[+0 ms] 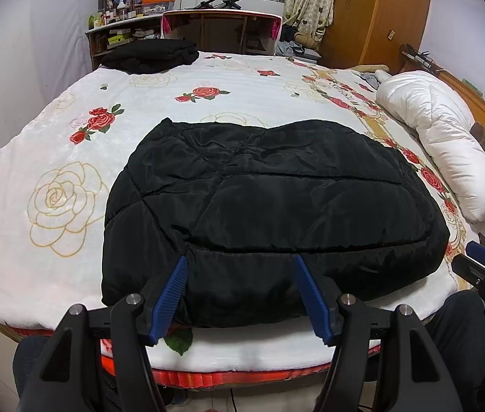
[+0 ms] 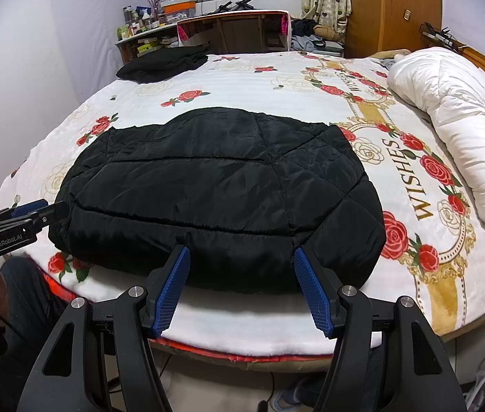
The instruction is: Fold large clothes
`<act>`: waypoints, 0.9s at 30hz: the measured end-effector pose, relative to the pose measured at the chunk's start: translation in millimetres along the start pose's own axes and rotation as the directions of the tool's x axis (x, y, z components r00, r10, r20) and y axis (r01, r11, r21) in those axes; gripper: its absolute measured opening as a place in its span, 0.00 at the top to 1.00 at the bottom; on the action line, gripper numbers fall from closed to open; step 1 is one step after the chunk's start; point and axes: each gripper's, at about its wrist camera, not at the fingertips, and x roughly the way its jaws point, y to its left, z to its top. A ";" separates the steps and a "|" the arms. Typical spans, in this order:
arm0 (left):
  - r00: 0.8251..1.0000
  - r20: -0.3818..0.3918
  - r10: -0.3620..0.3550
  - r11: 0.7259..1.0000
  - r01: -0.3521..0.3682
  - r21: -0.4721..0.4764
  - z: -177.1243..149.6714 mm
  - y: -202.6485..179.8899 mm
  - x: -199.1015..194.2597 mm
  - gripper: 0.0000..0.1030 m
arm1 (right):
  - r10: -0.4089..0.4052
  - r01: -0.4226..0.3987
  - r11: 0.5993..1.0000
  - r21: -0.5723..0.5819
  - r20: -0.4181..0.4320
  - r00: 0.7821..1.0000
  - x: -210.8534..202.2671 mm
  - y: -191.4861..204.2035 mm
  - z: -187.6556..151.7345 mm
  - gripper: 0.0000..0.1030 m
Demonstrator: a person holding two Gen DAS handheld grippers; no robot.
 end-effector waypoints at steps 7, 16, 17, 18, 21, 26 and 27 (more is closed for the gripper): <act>1.000 -0.006 -0.007 1.000 0.007 -0.007 -1.0 1.7 -0.5 0.35 | -0.001 0.001 1.000 0.000 -0.001 1.000 0.0 0.0 -0.1 0.38; 1.000 -0.002 0.020 1.000 -0.020 -0.002 -0.8 0.9 -1.7 0.35 | -0.002 0.002 1.000 0.000 0.000 1.000 0.0 0.0 -0.2 0.38; 1.000 -0.001 0.027 1.000 -0.027 0.001 -0.8 0.1 -1.7 0.35 | -0.002 0.002 1.000 0.001 0.000 1.000 0.0 0.2 -0.1 0.38; 1.000 0.000 0.028 1.000 -0.028 0.005 -1.2 -0.8 -1.8 0.35 | -0.002 0.002 1.000 0.001 0.001 1.000 0.0 0.0 -0.3 0.38; 1.000 -0.006 0.021 1.000 -0.021 0.001 -1.5 -2.4 -1.4 0.35 | -0.003 0.003 1.000 0.003 0.000 1.000 0.0 -0.1 -0.6 0.38; 1.000 -0.010 0.027 1.000 -0.027 0.002 -2.5 -4.0 -2.1 0.35 | -0.005 0.005 1.000 0.001 0.002 1.000 -0.5 0.0 -0.8 0.38; 1.000 -0.011 0.022 1.000 -0.022 -0.001 -3.1 -3.8 -2.1 0.35 | -0.006 0.006 1.000 0.001 0.002 1.000 -0.5 -0.3 -1.0 0.38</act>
